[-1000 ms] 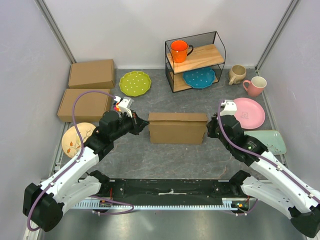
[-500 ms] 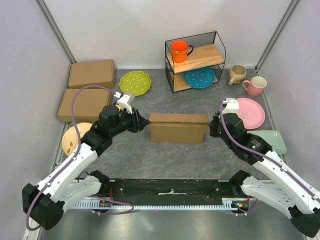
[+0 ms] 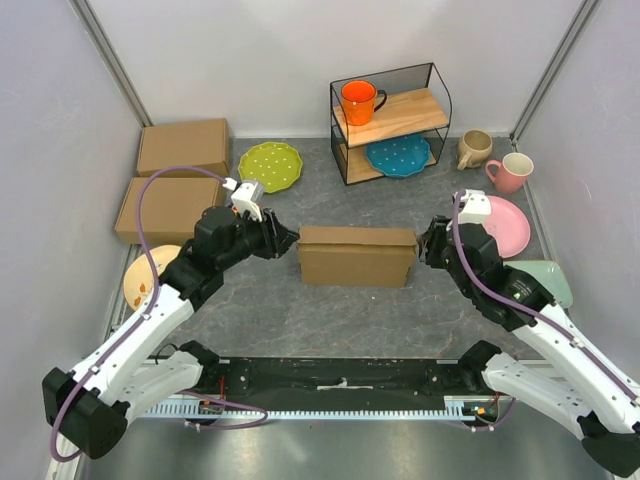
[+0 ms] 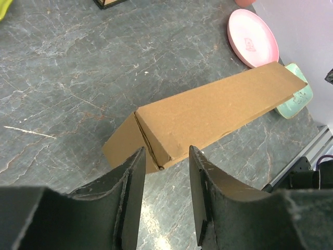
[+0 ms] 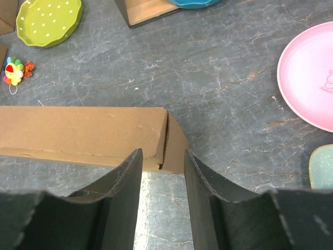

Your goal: Fold the paper box

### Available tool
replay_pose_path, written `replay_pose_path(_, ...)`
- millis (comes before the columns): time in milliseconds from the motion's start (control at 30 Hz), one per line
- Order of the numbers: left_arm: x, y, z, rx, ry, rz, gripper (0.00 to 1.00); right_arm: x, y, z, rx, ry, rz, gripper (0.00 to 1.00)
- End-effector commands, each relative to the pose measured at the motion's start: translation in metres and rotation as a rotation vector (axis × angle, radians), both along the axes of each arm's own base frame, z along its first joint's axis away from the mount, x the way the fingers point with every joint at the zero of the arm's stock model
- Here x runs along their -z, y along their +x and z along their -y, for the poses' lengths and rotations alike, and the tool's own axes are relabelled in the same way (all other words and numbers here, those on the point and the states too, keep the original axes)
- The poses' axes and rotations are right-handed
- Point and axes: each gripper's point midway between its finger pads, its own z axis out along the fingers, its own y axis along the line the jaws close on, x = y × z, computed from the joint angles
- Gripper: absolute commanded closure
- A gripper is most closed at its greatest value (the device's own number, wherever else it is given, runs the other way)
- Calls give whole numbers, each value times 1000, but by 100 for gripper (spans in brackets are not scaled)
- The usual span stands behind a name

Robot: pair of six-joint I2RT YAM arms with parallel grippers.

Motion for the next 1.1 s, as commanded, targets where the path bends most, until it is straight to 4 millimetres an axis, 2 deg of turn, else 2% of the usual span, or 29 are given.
replay_pose_path(0, -21, 17, 12, -22, -76, 27, 54, -21, 12, -2, 40, 38, 59, 54)
replay_pose_path(300, -6, 20, 21, 1, -87, -23, 54, 9, 18, -13, 21, 9, -7, 57)
replay_pose_path(533, 8, 17, 22, 12, -79, -54, 54, 41, 13, -9, 27, -23, -67, 64)
replay_pose_path(833, 26, 13, 21, 17, -68, -90, 55, 63, 6, -6, 30, -32, -103, 75)
replay_pose_path(1067, 34, 12, 18, 6, -61, -106, 56, 88, -3, -1, 39, -47, -152, 77)
